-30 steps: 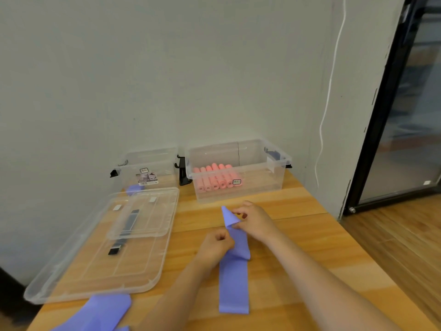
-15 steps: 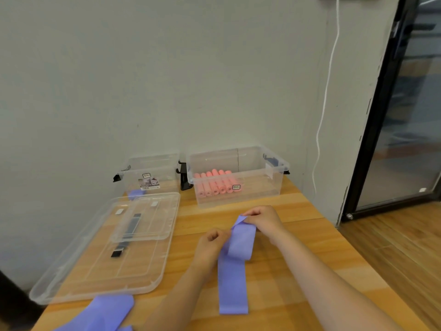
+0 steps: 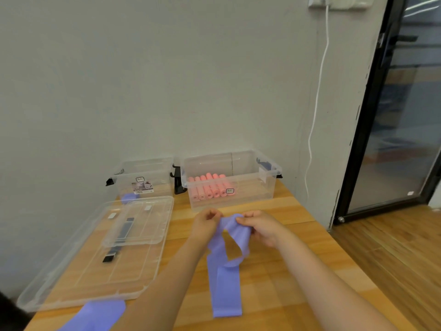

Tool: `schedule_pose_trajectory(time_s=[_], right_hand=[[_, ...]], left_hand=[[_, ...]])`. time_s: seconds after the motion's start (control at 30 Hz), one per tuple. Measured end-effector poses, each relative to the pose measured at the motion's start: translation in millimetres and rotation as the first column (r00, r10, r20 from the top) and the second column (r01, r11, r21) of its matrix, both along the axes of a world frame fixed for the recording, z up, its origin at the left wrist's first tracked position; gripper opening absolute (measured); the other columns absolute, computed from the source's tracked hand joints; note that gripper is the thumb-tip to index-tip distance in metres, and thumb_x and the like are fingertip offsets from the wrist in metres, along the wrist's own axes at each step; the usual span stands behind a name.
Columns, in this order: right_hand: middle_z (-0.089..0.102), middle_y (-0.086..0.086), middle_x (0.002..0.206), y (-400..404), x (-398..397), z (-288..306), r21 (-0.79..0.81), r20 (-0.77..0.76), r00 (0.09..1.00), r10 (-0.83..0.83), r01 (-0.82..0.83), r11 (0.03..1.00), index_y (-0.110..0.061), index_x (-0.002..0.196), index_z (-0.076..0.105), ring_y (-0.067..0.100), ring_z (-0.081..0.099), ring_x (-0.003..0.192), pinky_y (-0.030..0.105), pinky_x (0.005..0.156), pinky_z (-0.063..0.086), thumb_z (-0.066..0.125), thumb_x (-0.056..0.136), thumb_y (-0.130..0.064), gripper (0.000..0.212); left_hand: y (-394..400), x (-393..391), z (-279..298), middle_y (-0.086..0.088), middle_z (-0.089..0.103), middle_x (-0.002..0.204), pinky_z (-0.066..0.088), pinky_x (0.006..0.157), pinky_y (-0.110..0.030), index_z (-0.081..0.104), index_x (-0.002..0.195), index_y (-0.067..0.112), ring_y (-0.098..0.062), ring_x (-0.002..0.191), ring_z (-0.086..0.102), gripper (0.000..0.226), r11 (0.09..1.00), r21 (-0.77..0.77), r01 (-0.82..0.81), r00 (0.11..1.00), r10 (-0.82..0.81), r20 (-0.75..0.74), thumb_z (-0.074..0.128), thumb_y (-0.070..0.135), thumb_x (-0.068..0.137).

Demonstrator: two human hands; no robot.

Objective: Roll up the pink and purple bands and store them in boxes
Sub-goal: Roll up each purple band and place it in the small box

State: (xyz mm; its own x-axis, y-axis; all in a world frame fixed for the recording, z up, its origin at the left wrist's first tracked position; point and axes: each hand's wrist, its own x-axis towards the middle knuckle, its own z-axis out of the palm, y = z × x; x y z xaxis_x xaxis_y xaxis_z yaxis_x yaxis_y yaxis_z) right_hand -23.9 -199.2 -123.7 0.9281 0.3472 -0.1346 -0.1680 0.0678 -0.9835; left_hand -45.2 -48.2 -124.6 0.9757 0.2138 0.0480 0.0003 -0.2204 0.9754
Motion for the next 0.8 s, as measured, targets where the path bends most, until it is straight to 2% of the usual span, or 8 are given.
schedule_pose_trajectory(time_s=[0.1, 0.2, 0.27, 0.4, 0.53, 0.63, 0.73, 0.8], right_hand=[[0.071, 0.003, 0.069, 3, 2, 5, 0.203, -0.026, 0.999, -0.047, 0.051, 0.978, -0.003, 0.08, 0.063, 0.013, 0.066, 0.068, 0.021, 0.062, 0.052, 0.051, 0.089, 0.003, 0.016], [0.071, 0.003, 0.074, 7, 3, 8, 0.247, -0.021, 0.998, -0.053, 0.057, 0.967, -0.006, 0.084, 0.066, 0.013, 0.067, 0.068, 0.024, 0.062, 0.054, 0.05, 0.09, 0.002, 0.019], [0.07, -0.001, 0.07, 11, 2, 11, 0.194, 0.016, 0.996, -0.082, 0.078, 0.978, -0.01, 0.079, 0.066, 0.011, 0.066, 0.066, 0.024, 0.062, 0.051, 0.053, 0.089, 0.001, 0.019], [0.064, 0.0, 0.082, 23, 8, 15, 0.023, 0.168, 0.953, -0.251, 0.251, 0.968, -0.01, 0.086, 0.064, 0.015, 0.059, 0.082, 0.019, 0.064, 0.045, 0.063, 0.083, -0.001, 0.01], [0.059, 0.004, 0.097, 29, 22, 14, -0.095, 0.28, 0.921, -0.269, 0.306, 0.947, -0.008, 0.103, 0.055, 0.017, 0.056, 0.092, 0.017, 0.064, 0.043, 0.068, 0.079, -0.001, 0.028], [0.059, 0.005, 0.09, 32, 30, 7, -0.175, 0.249, 0.951, -0.182, 0.229, 0.957, -0.007, 0.111, 0.052, 0.019, 0.057, 0.088, 0.021, 0.065, 0.047, 0.066, 0.079, 0.004, 0.037], [0.058, 0.0, 0.074, 34, 42, -10, -0.206, 0.21, 0.962, -0.174, 0.218, 0.954, -0.01, 0.087, 0.061, 0.016, 0.057, 0.073, 0.025, 0.062, 0.049, 0.062, 0.08, 0.009, 0.02], [0.059, 0.002, 0.071, 36, 54, -23, -0.228, 0.185, 0.96, -0.208, 0.248, 0.942, -0.01, 0.079, 0.061, 0.018, 0.057, 0.071, 0.025, 0.06, 0.049, 0.062, 0.079, 0.009, 0.019]], left_hand=[[-2, -7, 4, 0.006, 0.059, 0.082, 0.042, 0.065, -0.016, 0.06, 0.086, 0.013, -0.01, 0.08, 0.054, 0.013, 0.994, -0.071, -0.078, 0.995, 0.082, 0.055, 0.05, 0.014, 0.094], [-1, -15, 6, 0.0, 0.069, 0.095, 0.049, 0.079, -0.026, 0.069, 0.094, 0.013, -0.012, 0.093, 0.062, 0.025, 0.961, -0.256, 0.104, 0.995, -0.102, 0.02, 0.049, 0.029, 0.095], [-1, -17, 9, -0.002, 0.07, 0.099, 0.049, 0.087, -0.033, 0.07, 0.093, 0.015, -0.017, 0.097, 0.063, 0.018, 0.957, -0.252, 0.144, 0.99, -0.14, 0.033, 0.055, 0.025, 0.092], [0, -7, 20, -0.001, 0.067, 0.089, 0.051, 0.084, -0.036, 0.067, 0.083, 0.015, -0.021, 0.091, 0.062, 0.014, 0.969, -0.244, 0.031, 0.998, -0.018, 0.052, 0.057, 0.008, 0.09], [9, 13, 20, -0.011, 0.065, 0.105, 0.051, 0.081, -0.037, 0.065, 0.09, 0.008, -0.026, 0.1, 0.06, 0.009, 0.96, -0.281, 0.002, 1.0, -0.004, -0.007, 0.056, 0.008, 0.091], [16, 29, 10, -0.017, 0.062, 0.116, 0.05, 0.085, -0.04, 0.063, 0.1, 0.004, -0.028, 0.103, 0.058, 0.013, 0.967, -0.253, -0.027, 0.999, 0.019, -0.032, 0.055, 0.007, 0.092], [15, 38, 0, -0.014, 0.059, 0.12, 0.047, 0.09, -0.038, 0.056, 0.118, 0.004, -0.026, 0.106, 0.056, 0.028, 0.984, -0.144, -0.106, 0.994, 0.105, -0.018, 0.055, 0.007, 0.091], [12, 34, -13, -0.011, 0.056, 0.123, 0.046, 0.087, -0.033, 0.049, 0.126, 0.007, -0.023, 0.108, 0.054, 0.035, 0.991, 0.032, -0.133, 0.991, 0.133, 0.028, 0.053, 0.01, 0.091]])
